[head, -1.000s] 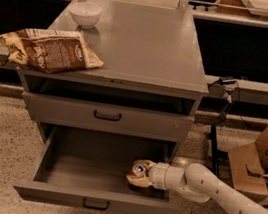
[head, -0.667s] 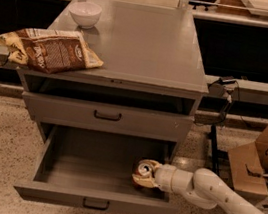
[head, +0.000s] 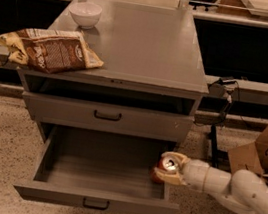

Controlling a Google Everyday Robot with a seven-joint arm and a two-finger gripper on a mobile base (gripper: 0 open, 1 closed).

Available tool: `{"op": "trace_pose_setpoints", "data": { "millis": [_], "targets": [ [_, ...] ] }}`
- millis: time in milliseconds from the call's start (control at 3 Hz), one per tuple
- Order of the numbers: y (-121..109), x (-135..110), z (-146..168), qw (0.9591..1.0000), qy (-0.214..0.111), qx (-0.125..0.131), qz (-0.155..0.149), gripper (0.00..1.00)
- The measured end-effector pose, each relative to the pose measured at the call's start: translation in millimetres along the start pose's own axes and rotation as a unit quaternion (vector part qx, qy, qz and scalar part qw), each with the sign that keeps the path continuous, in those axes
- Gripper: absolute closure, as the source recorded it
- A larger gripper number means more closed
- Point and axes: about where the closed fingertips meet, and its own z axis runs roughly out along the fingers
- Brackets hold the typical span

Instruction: Pick coke can from middle drawer and place on counter

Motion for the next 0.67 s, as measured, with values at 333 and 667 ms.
{"op": "trace_pose_setpoints", "data": {
  "millis": [333,667],
  "targets": [
    [-21.3,-45.0,-48.6,0.9998,0.004,-0.021,0.0,1.0],
    [-52.7,-85.0,-88.8,0.9987,0.026,-0.044,0.009,1.0]
  ]
}}
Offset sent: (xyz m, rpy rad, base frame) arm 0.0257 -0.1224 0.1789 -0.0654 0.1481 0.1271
